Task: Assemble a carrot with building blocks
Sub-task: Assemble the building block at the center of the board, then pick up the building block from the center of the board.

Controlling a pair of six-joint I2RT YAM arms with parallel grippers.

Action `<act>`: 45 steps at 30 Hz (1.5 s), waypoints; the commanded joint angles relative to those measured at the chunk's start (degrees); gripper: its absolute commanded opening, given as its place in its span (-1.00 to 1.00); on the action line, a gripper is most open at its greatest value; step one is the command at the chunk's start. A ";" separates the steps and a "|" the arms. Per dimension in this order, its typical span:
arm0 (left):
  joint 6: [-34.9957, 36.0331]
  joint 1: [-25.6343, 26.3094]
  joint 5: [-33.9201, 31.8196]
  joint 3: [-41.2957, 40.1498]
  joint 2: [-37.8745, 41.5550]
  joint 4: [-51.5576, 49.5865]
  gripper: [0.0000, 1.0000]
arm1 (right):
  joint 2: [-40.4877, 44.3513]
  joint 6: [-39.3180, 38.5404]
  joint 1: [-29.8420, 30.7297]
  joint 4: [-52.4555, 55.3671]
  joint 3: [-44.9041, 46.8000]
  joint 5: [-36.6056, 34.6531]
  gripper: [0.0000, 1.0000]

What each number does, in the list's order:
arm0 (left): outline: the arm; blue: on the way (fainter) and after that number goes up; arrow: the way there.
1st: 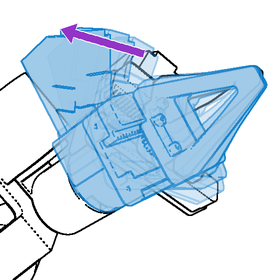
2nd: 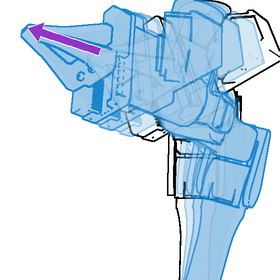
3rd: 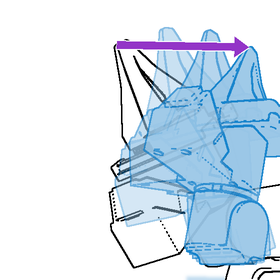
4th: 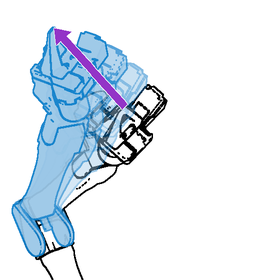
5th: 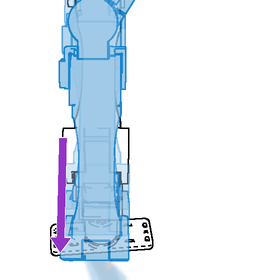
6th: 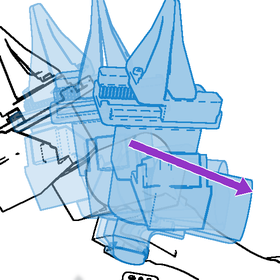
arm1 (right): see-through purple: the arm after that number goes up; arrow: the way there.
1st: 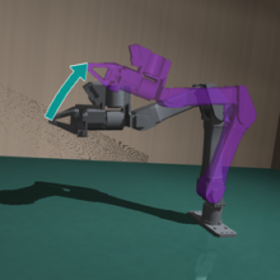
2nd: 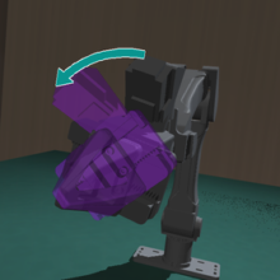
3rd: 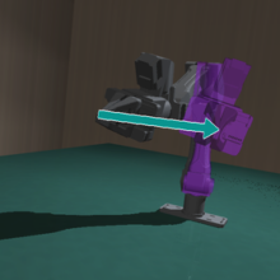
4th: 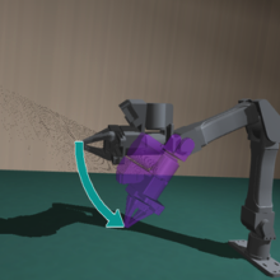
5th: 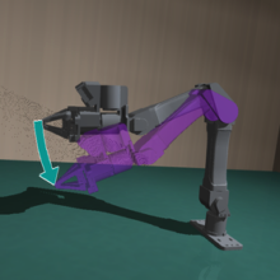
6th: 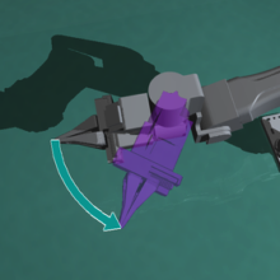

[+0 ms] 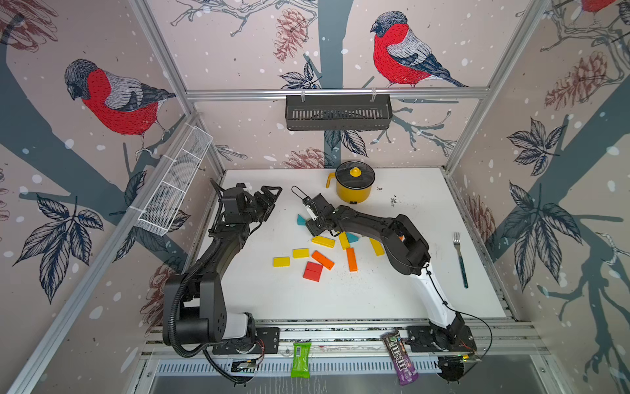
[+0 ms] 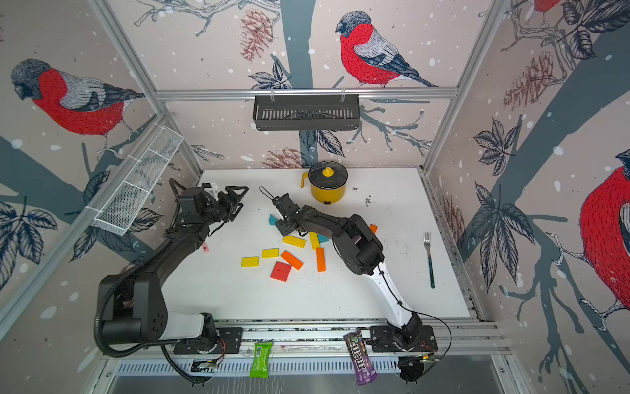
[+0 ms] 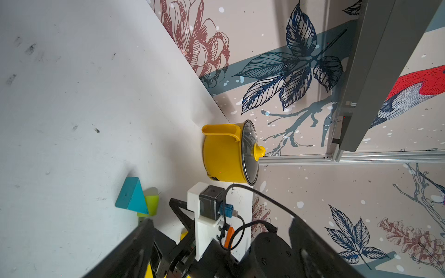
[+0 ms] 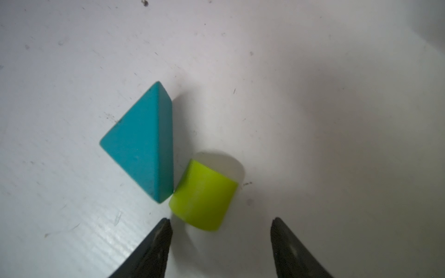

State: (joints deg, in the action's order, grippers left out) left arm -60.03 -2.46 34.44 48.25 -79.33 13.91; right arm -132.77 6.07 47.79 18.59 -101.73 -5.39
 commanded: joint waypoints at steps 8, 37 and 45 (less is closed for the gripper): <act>1.72 4.99 -0.23 1.21 0.32 -0.07 0.77 | 20.09 10.66 -3.30 -4.14 19.79 -10.96 0.52; 2.56 8.86 -0.33 1.75 -0.21 -1.09 0.77 | 29.67 11.40 -5.24 -3.03 37.66 -9.40 0.73; 2.81 9.14 -0.42 1.79 -0.08 -1.26 0.77 | 29.61 11.95 -6.23 -1.99 39.46 -11.56 0.70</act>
State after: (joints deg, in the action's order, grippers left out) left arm -58.00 6.57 34.24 49.56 -79.48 12.60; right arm -103.79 17.76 42.00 15.38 -63.07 -15.18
